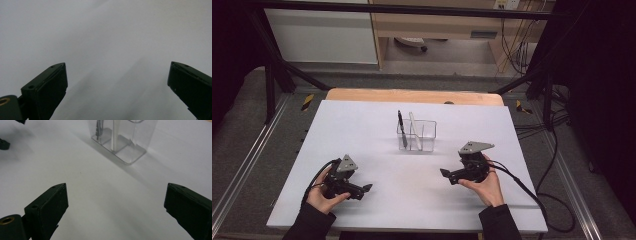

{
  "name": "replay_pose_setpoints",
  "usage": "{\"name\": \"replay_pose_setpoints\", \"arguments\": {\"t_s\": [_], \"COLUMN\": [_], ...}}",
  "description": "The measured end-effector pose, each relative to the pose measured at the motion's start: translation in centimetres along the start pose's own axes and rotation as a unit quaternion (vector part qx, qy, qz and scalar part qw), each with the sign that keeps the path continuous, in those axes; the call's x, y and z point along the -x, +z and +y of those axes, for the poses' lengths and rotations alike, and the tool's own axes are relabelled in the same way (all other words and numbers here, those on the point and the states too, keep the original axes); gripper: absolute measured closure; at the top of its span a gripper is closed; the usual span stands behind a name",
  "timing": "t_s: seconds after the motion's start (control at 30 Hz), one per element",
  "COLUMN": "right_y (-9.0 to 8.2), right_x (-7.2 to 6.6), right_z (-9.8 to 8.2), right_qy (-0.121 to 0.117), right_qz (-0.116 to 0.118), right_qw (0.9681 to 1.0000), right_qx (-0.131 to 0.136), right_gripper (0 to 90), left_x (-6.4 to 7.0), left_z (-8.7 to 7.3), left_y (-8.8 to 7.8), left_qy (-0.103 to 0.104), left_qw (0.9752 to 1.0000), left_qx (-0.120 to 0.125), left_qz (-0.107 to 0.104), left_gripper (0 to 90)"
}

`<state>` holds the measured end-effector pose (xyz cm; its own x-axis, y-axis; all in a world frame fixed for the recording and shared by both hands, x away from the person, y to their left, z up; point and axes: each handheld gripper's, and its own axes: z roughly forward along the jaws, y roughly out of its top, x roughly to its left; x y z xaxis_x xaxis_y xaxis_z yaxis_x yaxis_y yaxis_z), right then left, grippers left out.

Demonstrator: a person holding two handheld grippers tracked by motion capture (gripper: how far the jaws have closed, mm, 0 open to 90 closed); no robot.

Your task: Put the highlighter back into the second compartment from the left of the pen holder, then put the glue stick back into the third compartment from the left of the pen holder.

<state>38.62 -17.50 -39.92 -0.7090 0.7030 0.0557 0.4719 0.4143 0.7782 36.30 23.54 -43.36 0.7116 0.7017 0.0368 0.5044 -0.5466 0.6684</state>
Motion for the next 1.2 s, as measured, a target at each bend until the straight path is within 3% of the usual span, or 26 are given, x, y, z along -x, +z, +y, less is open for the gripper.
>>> {"name": "replay_pose_setpoints", "arguments": {"t_s": [0.27,0.37,0.63,0.93,1.07,1.2], "right_y": [-2.0,-2.8,-4.3,-5.8,-6.0,-5.9], "right_x": [1.1,1.5,2.4,3.3,3.7,4.1], "right_z": [-2.3,-3.0,-5.1,-6.9,-7.7,-8.4], "right_qy": [0.002,0.014,0.017,0.024,0.02,0.021], "right_qz": [-0.022,-0.03,-0.04,-0.052,-0.065,-0.064], "right_qw": [0.9996,0.9994,0.9988,0.9983,0.9972,0.9968], "right_qx": [-0.015,-0.012,-0.024,-0.013,-0.031,-0.043], "right_gripper": [11.2,15.6,41.5,71.0,81.7,88.6], "left_x": [-0.1,-0.1,0.0,0.0,0.1,0.2], "left_z": [-0.1,-0.1,0.0,0.1,0.0,0.0], "left_y": [0.0,0.0,0.0,0.1,0.1,0.2], "left_qy": [-0.001,0.001,0.001,0.002,0.003,0.006], "left_qw": [1.0,1.0,1.0,1.0,1.0,1.0], "left_qx": [0.001,-0.001,-0.001,0.001,0.0,-0.002], "left_qz": [-0.001,0.0,0.0,-0.002,-0.003,-0.005], "left_gripper": [2.4,2.4,2.4,2.4,2.4,2.4]}}
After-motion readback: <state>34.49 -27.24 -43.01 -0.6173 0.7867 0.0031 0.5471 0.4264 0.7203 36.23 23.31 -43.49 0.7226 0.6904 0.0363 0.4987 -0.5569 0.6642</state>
